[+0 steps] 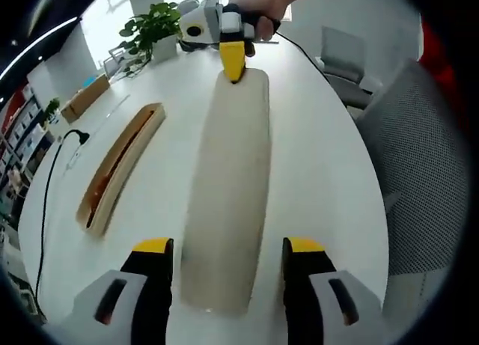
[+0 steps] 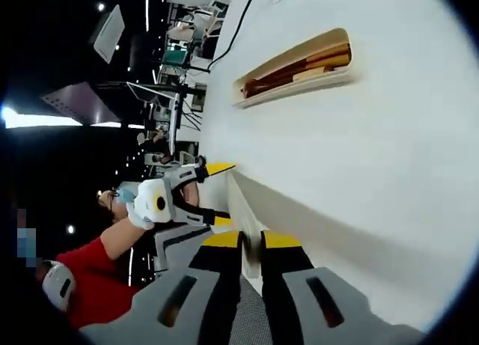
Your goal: Arrange the utensils inside the cutlery case until each visible utensil rests in its matching compartment.
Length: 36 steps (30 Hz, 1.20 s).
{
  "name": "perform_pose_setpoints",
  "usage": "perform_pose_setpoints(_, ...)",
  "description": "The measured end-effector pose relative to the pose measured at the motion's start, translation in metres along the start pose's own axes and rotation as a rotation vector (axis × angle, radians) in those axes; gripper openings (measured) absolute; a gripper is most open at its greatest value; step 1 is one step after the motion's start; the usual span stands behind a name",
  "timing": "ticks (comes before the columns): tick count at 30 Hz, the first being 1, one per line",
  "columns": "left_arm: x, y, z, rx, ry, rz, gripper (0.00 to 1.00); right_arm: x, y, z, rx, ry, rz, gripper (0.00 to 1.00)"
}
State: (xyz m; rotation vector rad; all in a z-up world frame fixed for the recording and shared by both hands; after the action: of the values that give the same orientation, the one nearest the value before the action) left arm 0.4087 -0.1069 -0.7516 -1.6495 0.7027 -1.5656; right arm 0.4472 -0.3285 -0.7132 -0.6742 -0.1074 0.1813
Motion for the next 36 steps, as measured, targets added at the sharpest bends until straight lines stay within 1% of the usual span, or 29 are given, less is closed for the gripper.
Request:
perform_pose_setpoints(1,-0.002,-0.002,0.005,-0.008,-0.004,0.007,0.58,0.001,0.000,-0.001,-0.001,0.004,0.005,0.06)
perform_pose_setpoints(2,-0.003,-0.002,0.007,-0.021,-0.015,0.009,0.57,0.008,0.000,-0.006,-0.007,0.007,0.001,0.06)
perform_pose_setpoints(3,-0.005,-0.003,0.010,-0.028,-0.028,0.025,0.54,0.010,0.000,-0.008,-0.008,0.012,-0.004,0.06)
perform_pose_setpoints(4,-0.008,-0.003,0.012,-0.030,-0.031,0.041,0.53,0.010,0.001,-0.008,0.004,0.020,-0.010,0.06)
perform_pose_setpoints(5,-0.006,-0.002,0.012,-0.049,-0.060,0.017,0.52,0.011,0.003,-0.009,0.011,0.025,-0.015,0.06)
perform_pose_setpoints(6,-0.007,-0.002,0.015,-0.043,-0.079,0.026,0.51,0.013,0.004,-0.010,0.010,0.029,-0.022,0.06)
perform_pose_setpoints(7,-0.006,-0.002,0.017,-0.039,-0.076,0.025,0.51,0.013,0.005,-0.012,0.011,0.031,-0.033,0.06)
perform_pose_setpoints(8,-0.005,-0.001,0.017,-0.038,-0.071,0.022,0.50,0.015,0.007,-0.014,0.021,0.040,-0.057,0.06)
perform_pose_setpoints(9,-0.005,-0.001,0.017,-0.038,-0.073,0.023,0.48,0.016,0.007,-0.015,0.023,0.047,-0.063,0.06)
perform_pose_setpoints(11,-0.005,-0.002,0.019,-0.034,-0.078,0.025,0.42,0.017,0.008,-0.016,0.067,0.088,-0.112,0.06)
perform_pose_setpoints(12,-0.005,-0.002,0.021,-0.033,-0.073,0.026,0.41,0.019,0.010,-0.021,0.067,0.096,-0.165,0.06)
perform_pose_setpoints(13,-0.005,-0.003,0.021,-0.035,-0.078,0.027,0.41,0.019,0.010,-0.023,0.084,0.117,-0.201,0.06)
perform_pose_setpoints(14,-0.005,-0.003,0.022,-0.037,-0.080,0.026,0.41,0.018,0.010,-0.024,0.106,0.138,-0.216,0.06)
perform_pose_setpoints(16,-0.006,-0.003,0.023,-0.036,-0.087,0.018,0.41,0.018,0.011,-0.027,0.118,0.103,-0.305,0.05)
perform_pose_setpoints(18,-0.007,-0.004,0.023,-0.037,-0.081,0.015,0.41,0.009,0.012,-0.027,0.126,0.107,-0.312,0.05)
perform_pose_setpoints(19,-0.007,-0.004,0.023,-0.042,-0.081,0.013,0.41,0.003,0.013,-0.026,0.130,0.097,-0.326,0.05)
perform_pose_setpoints(21,-0.007,-0.004,0.023,-0.048,-0.081,0.011,0.41,-0.007,0.016,-0.028,0.126,0.088,-0.320,0.06)
perform_pose_setpoints(22,-0.007,-0.003,0.023,-0.052,-0.078,0.010,0.41,-0.014,0.019,-0.026,0.119,0.089,-0.319,0.06)
perform_pose_setpoints(23,-0.007,-0.003,0.023,-0.052,-0.078,0.011,0.40,-0.018,0.019,-0.028,0.111,0.095,-0.328,0.06)
perform_pose_setpoints(25,-0.006,-0.003,0.022,-0.050,-0.070,0.013,0.40,-0.018,0.018,-0.029,0.118,0.115,-0.345,0.06)
perform_pose_setpoints(26,-0.003,-0.003,0.022,-0.035,-0.031,0.029,0.40,-0.017,0.017,-0.026,0.145,0.141,-0.359,0.05)
perform_pose_setpoints(27,-0.002,-0.003,0.022,-0.035,-0.037,0.039,0.40,-0.017,0.016,-0.023,0.161,0.134,-0.357,0.04)
perform_pose_setpoints(28,-0.002,-0.004,0.023,-0.034,-0.033,0.064,0.40,-0.014,0.015,-0.020,0.180,0.130,-0.357,0.04)
perform_pose_setpoints(29,-0.001,-0.004,0.024,-0.034,-0.029,0.066,0.39,-0.013,0.013,-0.016,0.173,0.127,-0.364,0.04)
perform_pose_setpoints(30,0.001,-0.008,0.026,-0.044,-0.043,0.070,0.39,-0.012,0.012,-0.012,0.175,0.120,-0.366,0.03)
perform_pose_setpoints(33,0.006,-0.018,0.032,-0.033,-0.030,0.066,0.39,-0.009,0.006,-0.002,0.198,0.113,-0.379,0.03)
perform_pose_setpoints(36,0.013,-0.028,0.041,-0.026,-0.013,0.059,0.39,0.001,-0.002,0.003,0.211,0.118,-0.387,0.03)
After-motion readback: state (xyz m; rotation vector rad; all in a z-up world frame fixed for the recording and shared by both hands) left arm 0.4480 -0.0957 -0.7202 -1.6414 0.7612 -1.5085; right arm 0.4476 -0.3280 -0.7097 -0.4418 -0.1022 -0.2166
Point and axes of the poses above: the point that each gripper's makers call its tool centre point, and the gripper's own axes: y roughly forward along the fingers, z roughly to its left, x roughly out of its top, the point moved 7 cm from there along -y, roughly backward along the fingers, and after that the axes turned 9 degrees about -x, right-handed, at the moved point
